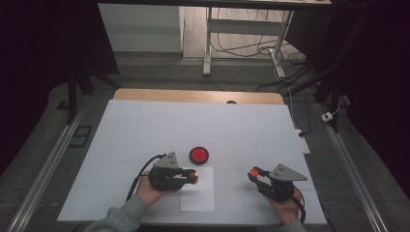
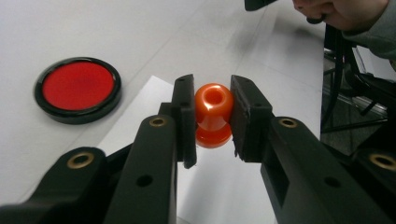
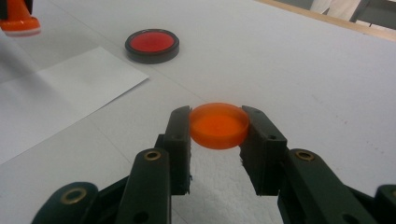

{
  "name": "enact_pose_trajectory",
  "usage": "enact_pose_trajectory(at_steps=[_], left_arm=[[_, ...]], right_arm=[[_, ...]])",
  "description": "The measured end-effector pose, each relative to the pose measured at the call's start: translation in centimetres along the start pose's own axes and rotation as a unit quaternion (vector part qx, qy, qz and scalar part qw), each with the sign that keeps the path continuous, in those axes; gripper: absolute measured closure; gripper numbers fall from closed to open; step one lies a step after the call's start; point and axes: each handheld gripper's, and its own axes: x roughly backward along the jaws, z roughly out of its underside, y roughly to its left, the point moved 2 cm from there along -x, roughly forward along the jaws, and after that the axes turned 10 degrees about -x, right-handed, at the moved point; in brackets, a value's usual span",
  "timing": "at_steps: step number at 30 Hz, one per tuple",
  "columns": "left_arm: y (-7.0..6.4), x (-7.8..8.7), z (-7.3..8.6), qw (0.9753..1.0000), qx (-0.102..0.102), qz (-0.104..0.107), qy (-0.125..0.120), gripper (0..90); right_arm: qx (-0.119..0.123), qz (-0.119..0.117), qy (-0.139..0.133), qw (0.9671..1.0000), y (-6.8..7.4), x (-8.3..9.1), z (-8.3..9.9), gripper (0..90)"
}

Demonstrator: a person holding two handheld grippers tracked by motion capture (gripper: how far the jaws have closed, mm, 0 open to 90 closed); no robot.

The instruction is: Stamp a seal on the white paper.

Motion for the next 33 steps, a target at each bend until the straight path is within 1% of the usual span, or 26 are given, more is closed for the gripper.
enact_pose_trajectory(at_steps=[7,11,14,23,29,33], left_arm=[[-0.1,-0.6,0.1,1.0000,0.000,0.003,0.005,72.1],[0.0,-1.0,0.2,1.0000,0.004,0.000,0.004,72.1],[0.2,-1.5,0.4,0.9999,0.007,-0.001,0.010,72.1],[0.2,-2.8,0.7,0.9994,-0.001,-0.008,0.034,72.1],[0.2,-3.4,0.9,0.9987,-0.012,-0.010,0.049,72.1],[0.3,-3.6,1.1,0.9985,-0.012,-0.012,0.053,72.1]], right_arm=[[0.001,-0.001,0.003,1.0000,0.0,-0.1,0.0,64.4],[0.001,-0.001,0.003,1.0000,0.0,-0.1,0.1,64.4],[-0.001,-0.001,0.004,1.0000,0.0,-0.2,0.1,64.4],[0.001,-0.001,0.005,1.0000,0.0,-0.2,0.1,64.4],[0.002,-0.002,0.008,1.0000,0.0,-0.3,0.2,64.4],[0.002,-0.003,0.008,1.0000,0.0,-0.3,0.2,64.4]])
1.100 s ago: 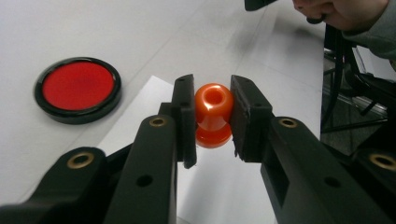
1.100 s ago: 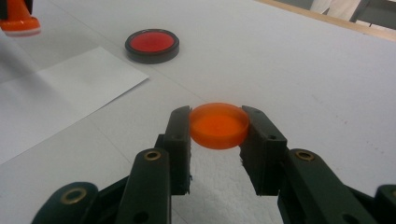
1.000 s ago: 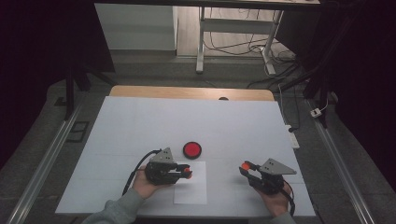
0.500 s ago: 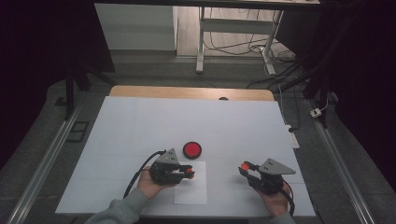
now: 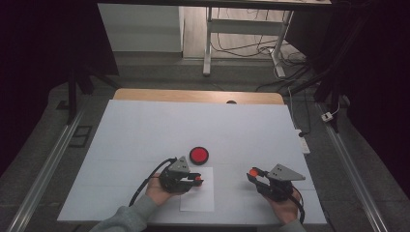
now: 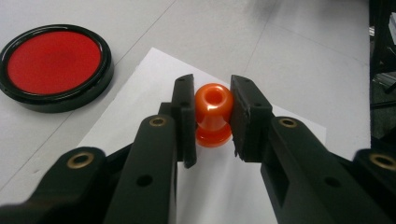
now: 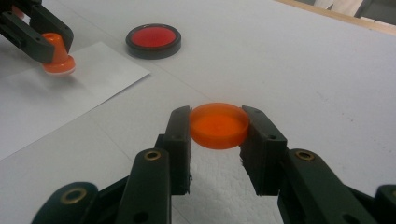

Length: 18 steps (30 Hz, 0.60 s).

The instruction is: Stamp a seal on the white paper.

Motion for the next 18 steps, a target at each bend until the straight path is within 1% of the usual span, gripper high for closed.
enact_pose_trajectory(at_steps=[8,18], left_arm=[[-0.03,-0.29,0.21,1.0000,-0.002,-0.003,0.004,72.1],[-0.20,-0.63,0.43,0.9999,-0.010,-0.008,0.011,72.1]], right_arm=[[0.001,-0.001,0.002,1.0000,-0.01,-0.05,0.04,64.3],[0.000,-0.002,0.002,1.0000,-0.01,-0.09,0.05,64.4]])
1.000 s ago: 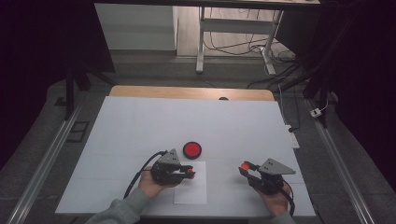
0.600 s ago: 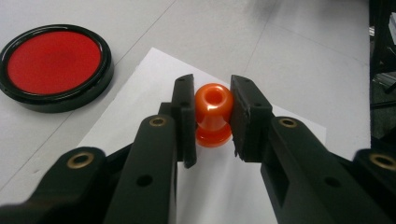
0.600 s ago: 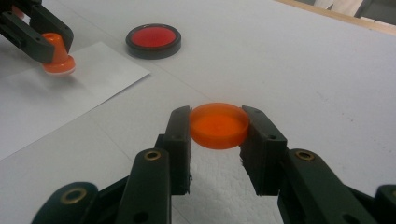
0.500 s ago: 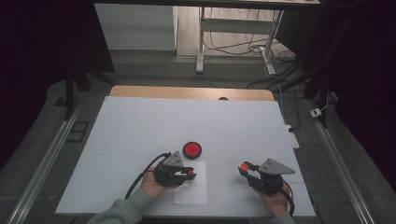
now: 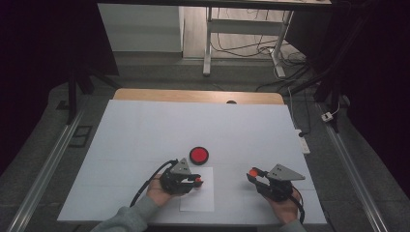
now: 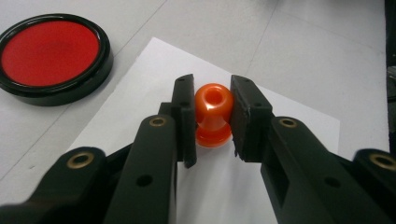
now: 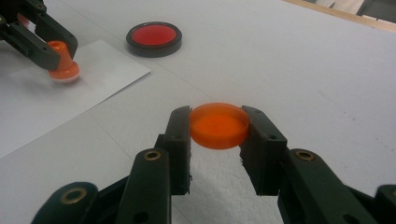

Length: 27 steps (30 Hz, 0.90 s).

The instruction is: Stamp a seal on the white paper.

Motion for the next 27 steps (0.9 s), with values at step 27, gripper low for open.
enact_pose_trajectory(at_steps=[27], left_arm=[[-1.3,-0.4,0.7,0.9984,-0.040,-0.038,0.006,72.1]], right_arm=[[0.000,0.001,-0.003,1.0000,0.0,0.2,0.0,64.3]])
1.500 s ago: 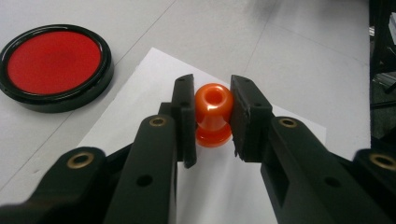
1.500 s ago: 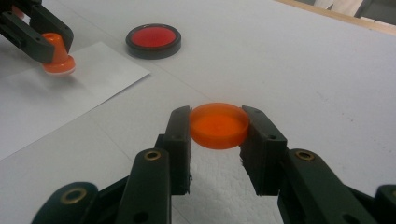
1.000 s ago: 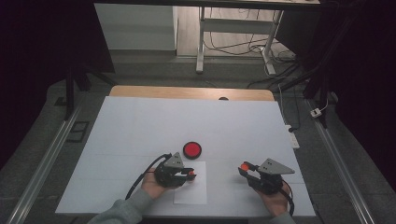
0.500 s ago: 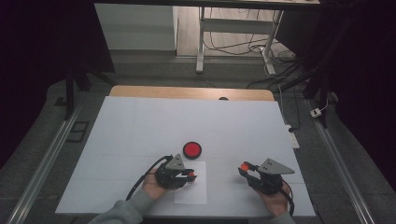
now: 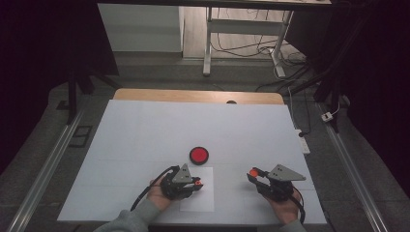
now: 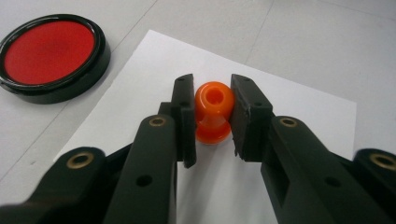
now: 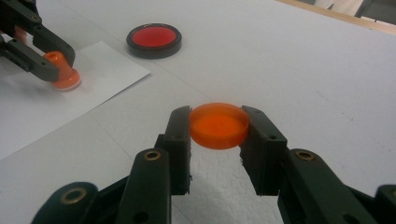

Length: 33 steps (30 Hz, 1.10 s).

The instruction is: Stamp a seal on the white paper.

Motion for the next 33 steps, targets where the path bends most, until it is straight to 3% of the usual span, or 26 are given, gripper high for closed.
enact_pose_trajectory(at_steps=[33], left_arm=[[-0.06,-0.08,0.16,1.0000,0.003,-0.002,-0.005,72.5]], right_arm=[[0.001,0.000,0.001,1.0000,0.15,-0.01,-0.05,64.3]])
